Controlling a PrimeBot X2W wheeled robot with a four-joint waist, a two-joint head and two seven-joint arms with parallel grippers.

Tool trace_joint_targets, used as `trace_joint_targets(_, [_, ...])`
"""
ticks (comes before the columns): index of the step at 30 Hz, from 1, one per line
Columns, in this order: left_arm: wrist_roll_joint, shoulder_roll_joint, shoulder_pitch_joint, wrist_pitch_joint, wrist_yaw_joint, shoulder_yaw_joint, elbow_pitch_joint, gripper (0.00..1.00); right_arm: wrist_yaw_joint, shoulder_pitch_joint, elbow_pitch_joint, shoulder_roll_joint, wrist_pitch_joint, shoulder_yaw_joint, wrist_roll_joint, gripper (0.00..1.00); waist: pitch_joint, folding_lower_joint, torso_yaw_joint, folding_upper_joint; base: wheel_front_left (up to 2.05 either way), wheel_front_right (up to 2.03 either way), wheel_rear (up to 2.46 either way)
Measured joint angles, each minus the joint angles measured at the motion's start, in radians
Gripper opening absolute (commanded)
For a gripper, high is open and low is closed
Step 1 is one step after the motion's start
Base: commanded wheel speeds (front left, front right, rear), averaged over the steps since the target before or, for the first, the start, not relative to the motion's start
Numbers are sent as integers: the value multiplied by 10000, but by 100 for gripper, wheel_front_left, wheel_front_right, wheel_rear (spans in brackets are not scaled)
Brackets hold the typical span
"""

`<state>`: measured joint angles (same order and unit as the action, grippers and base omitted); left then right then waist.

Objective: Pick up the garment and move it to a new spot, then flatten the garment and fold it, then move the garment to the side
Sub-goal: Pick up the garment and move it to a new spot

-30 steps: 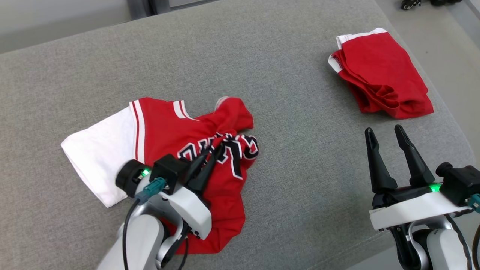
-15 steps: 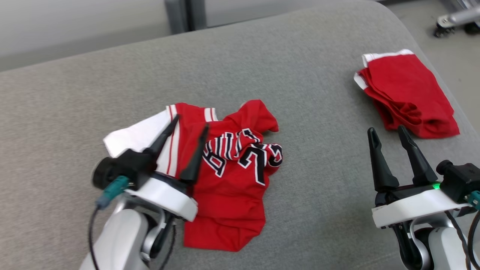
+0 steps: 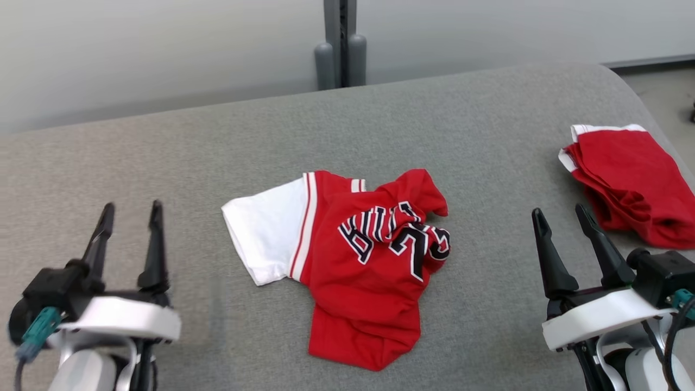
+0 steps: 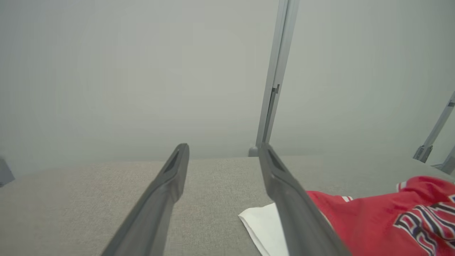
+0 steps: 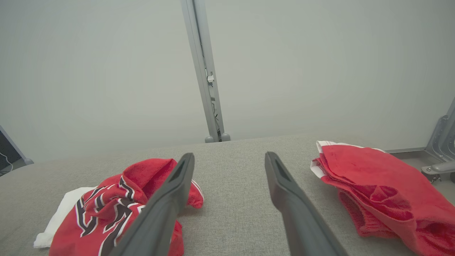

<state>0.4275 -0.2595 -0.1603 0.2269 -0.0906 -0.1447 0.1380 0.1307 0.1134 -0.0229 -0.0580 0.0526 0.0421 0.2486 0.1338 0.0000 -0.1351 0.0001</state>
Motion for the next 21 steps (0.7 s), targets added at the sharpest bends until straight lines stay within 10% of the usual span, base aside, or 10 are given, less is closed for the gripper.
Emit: trace_joint_targets(21, [134, -240, 3033, -384, -796, 267, -1595, 100, 0, -949, 79, -385, -616, 130, -96, 100, -1469, 0, 693, 0, 0, 0, 0])
